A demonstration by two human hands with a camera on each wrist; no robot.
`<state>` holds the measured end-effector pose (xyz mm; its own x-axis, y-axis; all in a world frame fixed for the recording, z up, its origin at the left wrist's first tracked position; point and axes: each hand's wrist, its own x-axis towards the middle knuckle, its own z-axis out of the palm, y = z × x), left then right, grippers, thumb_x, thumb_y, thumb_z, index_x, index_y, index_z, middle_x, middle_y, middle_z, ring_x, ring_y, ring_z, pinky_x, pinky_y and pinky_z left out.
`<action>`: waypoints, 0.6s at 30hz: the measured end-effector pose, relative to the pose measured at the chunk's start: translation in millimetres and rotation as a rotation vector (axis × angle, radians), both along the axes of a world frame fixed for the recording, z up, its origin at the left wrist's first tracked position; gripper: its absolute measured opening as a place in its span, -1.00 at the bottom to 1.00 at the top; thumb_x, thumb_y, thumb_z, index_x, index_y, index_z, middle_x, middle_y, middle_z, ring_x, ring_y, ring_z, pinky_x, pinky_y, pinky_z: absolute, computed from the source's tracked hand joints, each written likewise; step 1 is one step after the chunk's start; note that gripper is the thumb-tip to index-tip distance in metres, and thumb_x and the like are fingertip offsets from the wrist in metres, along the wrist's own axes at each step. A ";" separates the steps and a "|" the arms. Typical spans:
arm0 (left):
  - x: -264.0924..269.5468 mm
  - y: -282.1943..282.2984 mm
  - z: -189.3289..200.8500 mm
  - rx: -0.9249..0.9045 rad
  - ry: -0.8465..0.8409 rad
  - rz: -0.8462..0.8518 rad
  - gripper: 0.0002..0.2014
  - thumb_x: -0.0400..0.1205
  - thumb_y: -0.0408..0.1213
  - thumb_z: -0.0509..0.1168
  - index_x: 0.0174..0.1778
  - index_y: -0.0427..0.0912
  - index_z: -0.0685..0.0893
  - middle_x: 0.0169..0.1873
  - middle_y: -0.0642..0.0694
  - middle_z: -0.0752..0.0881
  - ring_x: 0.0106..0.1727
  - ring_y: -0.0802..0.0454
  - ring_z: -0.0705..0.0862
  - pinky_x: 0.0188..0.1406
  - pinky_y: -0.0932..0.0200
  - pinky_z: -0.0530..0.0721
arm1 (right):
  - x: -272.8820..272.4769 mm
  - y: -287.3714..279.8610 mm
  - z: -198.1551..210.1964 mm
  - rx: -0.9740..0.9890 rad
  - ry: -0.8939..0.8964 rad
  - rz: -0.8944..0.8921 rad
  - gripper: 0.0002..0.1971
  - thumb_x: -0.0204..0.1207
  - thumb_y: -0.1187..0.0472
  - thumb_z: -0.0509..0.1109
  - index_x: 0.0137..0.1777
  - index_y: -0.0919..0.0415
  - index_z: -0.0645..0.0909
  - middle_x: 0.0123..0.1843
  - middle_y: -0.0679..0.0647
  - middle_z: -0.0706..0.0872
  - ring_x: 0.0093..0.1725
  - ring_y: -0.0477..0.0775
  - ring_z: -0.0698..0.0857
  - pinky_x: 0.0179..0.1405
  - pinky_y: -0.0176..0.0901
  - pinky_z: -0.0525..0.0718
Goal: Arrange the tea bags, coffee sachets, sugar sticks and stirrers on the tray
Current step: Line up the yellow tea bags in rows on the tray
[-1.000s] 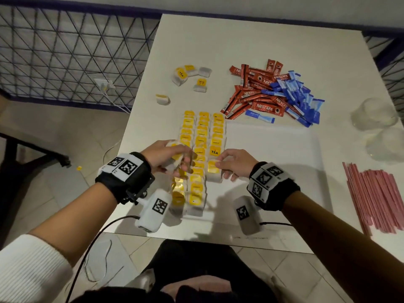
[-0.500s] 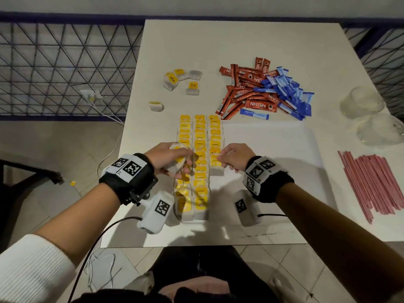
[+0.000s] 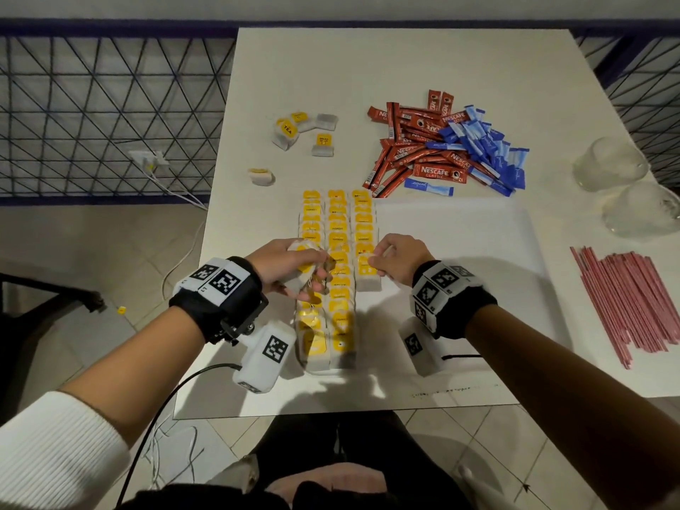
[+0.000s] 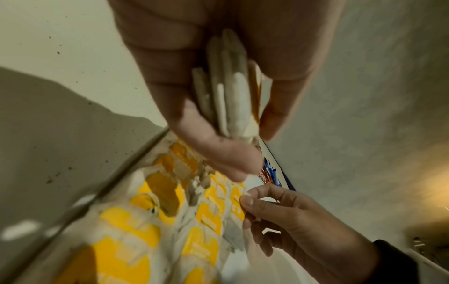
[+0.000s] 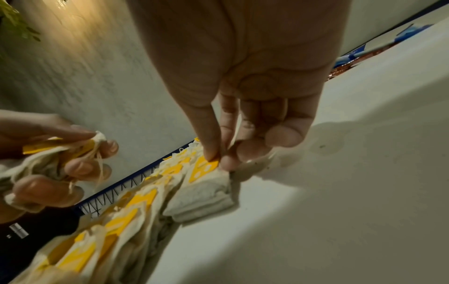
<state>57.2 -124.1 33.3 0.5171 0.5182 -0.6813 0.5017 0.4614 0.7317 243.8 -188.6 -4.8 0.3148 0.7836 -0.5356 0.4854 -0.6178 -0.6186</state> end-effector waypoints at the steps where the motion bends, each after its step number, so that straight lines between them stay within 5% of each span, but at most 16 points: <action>1: 0.2 0.9 -0.3 -0.017 -0.014 -0.002 -0.85 0.63 -0.28 0.27 -0.23 -0.23 0.61 -0.49 -0.08 0.66 -0.47 0.02 0.65 -0.59 0.28 0.59 | 0.2 -0.2 -0.1 0.001 0.002 0.000 -0.79 0.51 0.19 0.37 -0.31 0.01 0.43 -0.41 -0.06 0.62 -0.37 -0.12 0.52 -0.01 -0.12 0.59; 6: 1.4 2.4 1.8 -0.187 -0.125 0.101 -0.84 0.62 -0.52 0.11 0.00 -0.28 0.57 -0.26 -0.20 0.68 -0.30 -0.09 0.71 -0.33 0.07 0.80 | 1.8 -0.7 3.7 -0.015 0.024 -0.016 -0.82 0.50 0.15 0.39 -0.27 0.03 0.45 -0.38 -0.02 0.65 -0.39 -0.10 0.55 -0.29 -0.24 0.55; 8: 1.2 2.6 0.0 -0.256 -0.200 0.141 -0.73 0.61 -0.59 0.02 0.09 -0.34 0.56 -0.20 -0.23 0.72 -0.30 -0.08 0.75 -0.09 -0.03 0.76 | 3.8 -0.1 7.9 -0.008 0.007 -0.010 -0.81 0.50 0.09 0.40 -0.25 0.04 0.44 -0.26 0.03 0.68 -0.24 0.01 0.60 -0.16 -0.16 0.59; 11: 2.3 1.8 -1.0 -0.253 -0.247 0.167 -0.71 0.63 -0.63 0.04 0.02 -0.28 0.63 -0.20 -0.17 0.80 -0.21 -0.06 0.81 -0.04 -0.03 0.73 | 6.6 0.4 20.5 0.058 0.008 -0.027 -0.80 0.48 -0.01 0.41 -0.18 0.05 0.48 -0.05 0.10 0.69 -0.06 0.11 0.63 0.04 -0.03 0.63; 14: 7.4 -1.3 -0.2 -0.247 -0.295 0.147 -0.72 0.63 -0.62 0.10 0.11 -0.27 0.61 -0.16 -0.12 0.81 -0.15 -0.03 0.81 -0.01 -0.07 0.73 | 1.5 -2.5 40.7 0.116 0.198 -0.026 -0.80 0.51 -0.03 0.38 -0.11 0.08 0.53 -0.25 0.04 0.67 -0.32 0.01 0.58 -0.37 -0.20 0.54; 18: 16.7 -7.5 -0.1 -0.211 -0.298 0.146 -0.72 0.59 -0.61 0.18 0.14 -0.23 0.59 -0.10 -0.16 0.78 -0.13 -0.04 0.81 -0.05 -0.09 0.75 | -8.7 -8.9 52.9 0.149 0.323 0.041 -0.80 0.49 0.04 0.41 -0.04 0.14 0.57 -0.34 0.00 0.62 -0.41 -0.06 0.55 -0.48 -0.25 0.46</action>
